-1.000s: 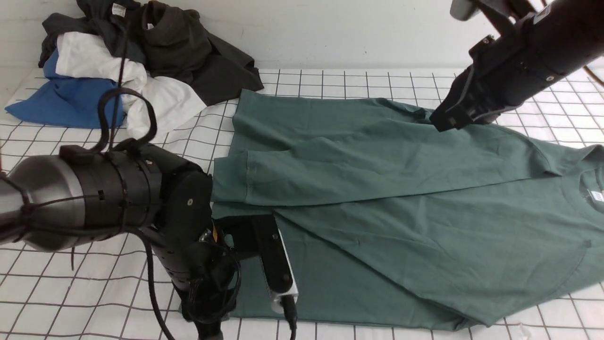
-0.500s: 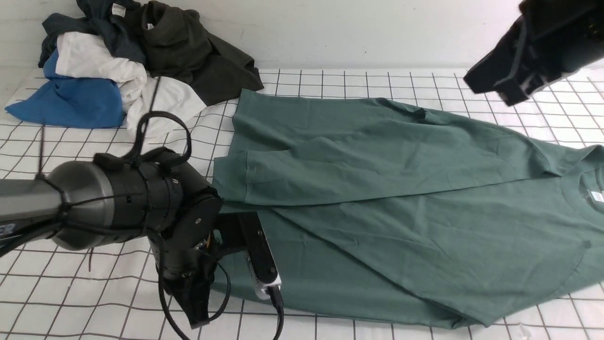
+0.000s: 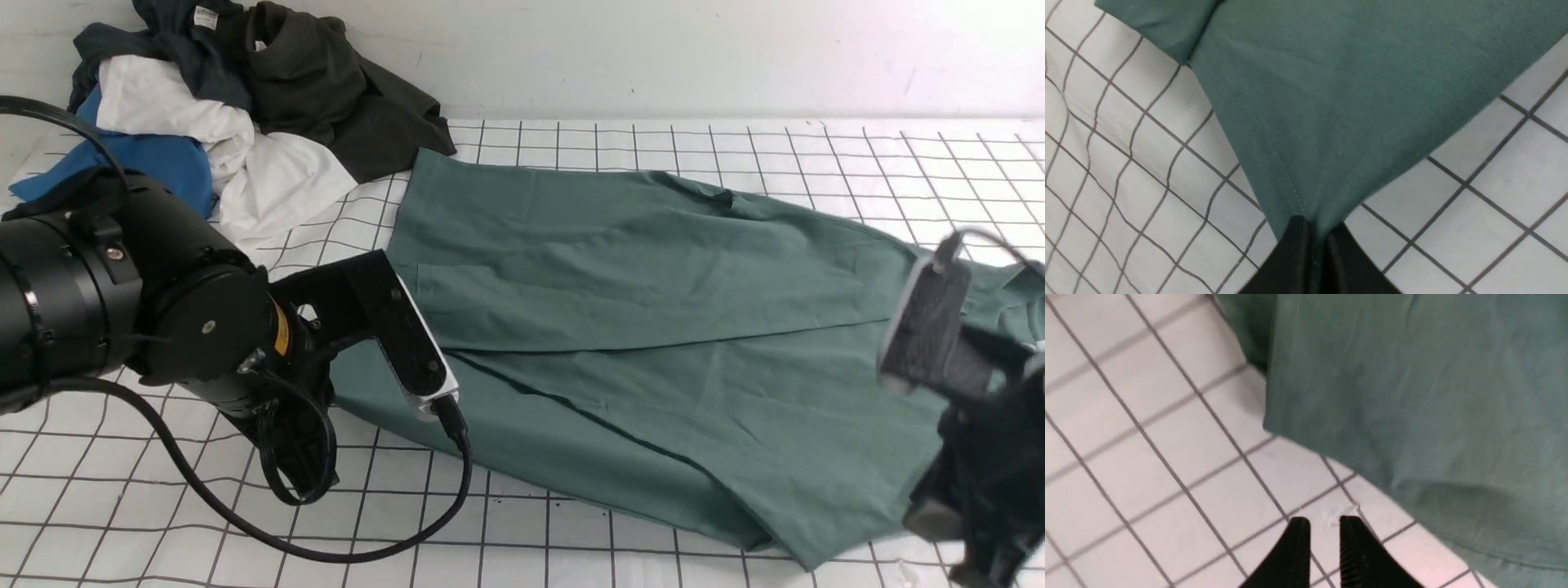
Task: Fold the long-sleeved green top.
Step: Use both arms simultaneously to clamp the lower edge of the clothing fabric, then use both arms to drag the lower edge of the fabric forward and fold it over the upper edge
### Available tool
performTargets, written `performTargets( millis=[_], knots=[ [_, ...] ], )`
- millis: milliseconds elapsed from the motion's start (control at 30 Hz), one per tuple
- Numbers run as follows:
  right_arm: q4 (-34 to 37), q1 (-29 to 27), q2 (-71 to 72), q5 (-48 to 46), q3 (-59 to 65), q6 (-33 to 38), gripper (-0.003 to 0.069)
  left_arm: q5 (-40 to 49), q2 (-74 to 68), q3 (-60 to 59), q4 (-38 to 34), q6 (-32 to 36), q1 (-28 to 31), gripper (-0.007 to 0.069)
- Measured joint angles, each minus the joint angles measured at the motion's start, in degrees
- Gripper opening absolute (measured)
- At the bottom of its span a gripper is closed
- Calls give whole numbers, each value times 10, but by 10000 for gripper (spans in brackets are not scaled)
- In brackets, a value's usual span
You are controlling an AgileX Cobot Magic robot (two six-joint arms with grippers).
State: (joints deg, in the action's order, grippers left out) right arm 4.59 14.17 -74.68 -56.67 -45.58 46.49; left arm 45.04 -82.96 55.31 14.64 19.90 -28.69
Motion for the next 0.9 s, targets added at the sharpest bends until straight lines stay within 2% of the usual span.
performTargets(
  millis=[67,167,200,233,300,333,400,433,467,500,600,733,900],
  knots=[
    [-94,0,-15,96,64,-2,269,3,0,0,-6,0,13,2],
    [-217,0,-51,204,120,-46,384,5,0,0,-13,0,28,2],
    [-231,0,-60,217,125,-56,394,6,0,0,-14,0,29,2],
    [-288,0,-92,267,135,-110,420,12,1,0,-19,0,32,2],
    [-314,0,-107,283,136,-136,421,14,1,0,-23,0,33,2],
    [-367,0,-125,298,132,-181,409,16,1,0,-25,0,33,2],
    [-423,3,-139,302,124,-245,345,21,2,0,-29,0,33,2],
    [-444,5,-145,301,119,-283,283,26,4,0,-29,0,33,2],
    [-447,5,-146,300,118,-290,271,26,5,0,-29,0,33,2],
    [-467,9,-148,292,110,-337,167,35,13,0,-35,-1,33,2],
    [-486,9,-135,249,88,-407,31,51,39,0,-58,-7,33,3],
    [-488,9,-59,176,56,-438,6,62,93,0,-112,-5,33,3],
    [-493,8,6,167,36,-435,6,75,113,22,-132,-19,37,6]
  ],
)
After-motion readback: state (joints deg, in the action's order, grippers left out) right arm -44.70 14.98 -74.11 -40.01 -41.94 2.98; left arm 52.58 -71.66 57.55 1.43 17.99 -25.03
